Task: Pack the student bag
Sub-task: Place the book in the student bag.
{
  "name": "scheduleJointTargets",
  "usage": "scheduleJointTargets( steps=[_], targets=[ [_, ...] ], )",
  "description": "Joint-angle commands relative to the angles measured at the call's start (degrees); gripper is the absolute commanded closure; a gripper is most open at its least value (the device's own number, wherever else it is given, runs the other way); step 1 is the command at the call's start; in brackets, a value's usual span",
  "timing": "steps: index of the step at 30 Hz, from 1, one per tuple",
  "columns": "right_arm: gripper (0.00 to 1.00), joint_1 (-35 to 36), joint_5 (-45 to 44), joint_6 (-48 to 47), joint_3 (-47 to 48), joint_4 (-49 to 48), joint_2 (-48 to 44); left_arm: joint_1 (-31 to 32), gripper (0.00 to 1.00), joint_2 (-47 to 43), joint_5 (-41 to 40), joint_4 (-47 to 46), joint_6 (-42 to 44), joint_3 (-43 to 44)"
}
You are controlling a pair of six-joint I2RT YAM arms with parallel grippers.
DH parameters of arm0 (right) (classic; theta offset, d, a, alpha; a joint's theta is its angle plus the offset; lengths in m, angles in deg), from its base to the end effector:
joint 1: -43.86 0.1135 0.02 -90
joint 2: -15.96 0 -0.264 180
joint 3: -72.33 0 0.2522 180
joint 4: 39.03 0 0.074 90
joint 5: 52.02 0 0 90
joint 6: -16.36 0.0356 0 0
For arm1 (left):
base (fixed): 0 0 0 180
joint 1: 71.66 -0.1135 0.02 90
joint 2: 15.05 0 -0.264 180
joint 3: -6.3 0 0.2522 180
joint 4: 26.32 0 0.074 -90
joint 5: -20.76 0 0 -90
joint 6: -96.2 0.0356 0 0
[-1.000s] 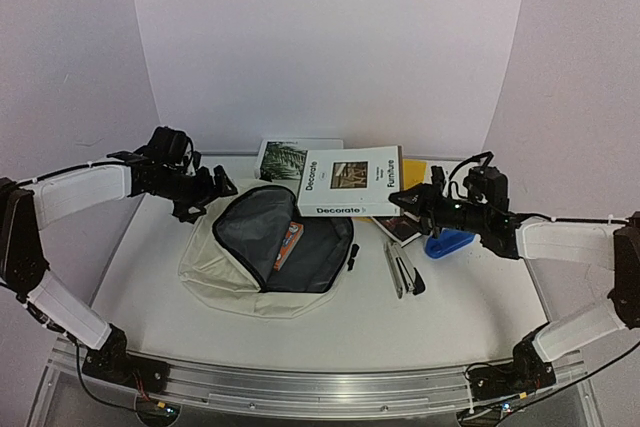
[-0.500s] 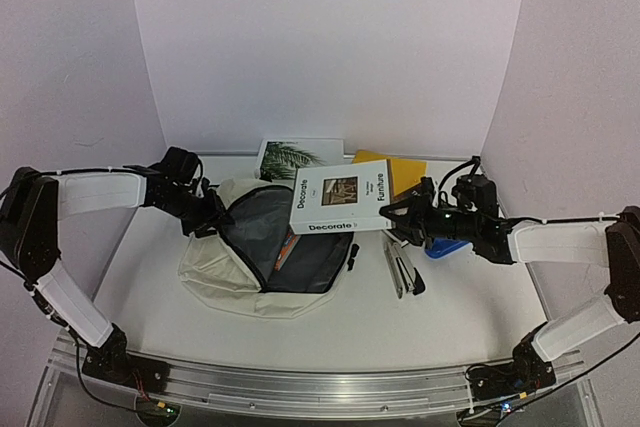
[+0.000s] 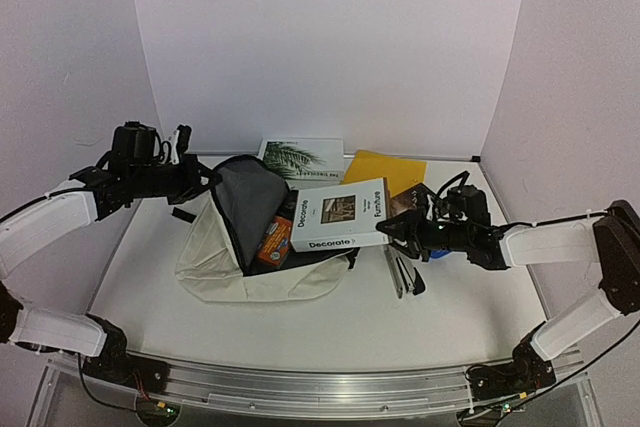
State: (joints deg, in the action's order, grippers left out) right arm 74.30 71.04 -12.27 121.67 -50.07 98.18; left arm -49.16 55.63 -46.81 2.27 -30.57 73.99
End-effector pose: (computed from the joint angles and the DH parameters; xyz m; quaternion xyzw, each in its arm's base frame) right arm 0.2423 0.1649 0.1995 0.0581 0.8078 0.5498 0.2046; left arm 0.2494 -0.1180 0.2935 -0.0122 0.8613 -0.3843 0.3321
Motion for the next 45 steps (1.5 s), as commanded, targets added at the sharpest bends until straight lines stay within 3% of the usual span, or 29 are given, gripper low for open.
scheduleJointTargets(
  steps=[1,17,25,33,39,45],
  targets=[
    [0.71,1.48,-0.65,0.50,2.14,-3.36,2.42,-0.18,1.00,-5.88,2.61,-7.75,4.50,-0.95],
    [0.71,7.16,-0.60,5.18,8.63,-9.70,12.75,-0.18,1.00,-6.35,12.93,-14.40,5.31,-0.69],
    [0.69,9.22,-3.13,13.46,10.46,-21.16,18.65,-0.19,1.00,-4.92,18.85,-16.67,5.49,1.29],
    [0.66,13.73,-5.42,13.43,20.51,-23.47,30.53,-0.10,1.00,-3.39,19.83,-16.92,6.10,2.10],
    [0.55,16.55,-8.18,10.66,27.23,-22.19,37.14,-0.11,1.00,-2.27,19.93,-20.92,3.41,-0.34],
    [0.35,16.76,-12.29,2.27,30.51,-10.01,34.93,-0.18,1.00,-1.19,15.89,-19.38,1.84,-0.36]
  ],
)
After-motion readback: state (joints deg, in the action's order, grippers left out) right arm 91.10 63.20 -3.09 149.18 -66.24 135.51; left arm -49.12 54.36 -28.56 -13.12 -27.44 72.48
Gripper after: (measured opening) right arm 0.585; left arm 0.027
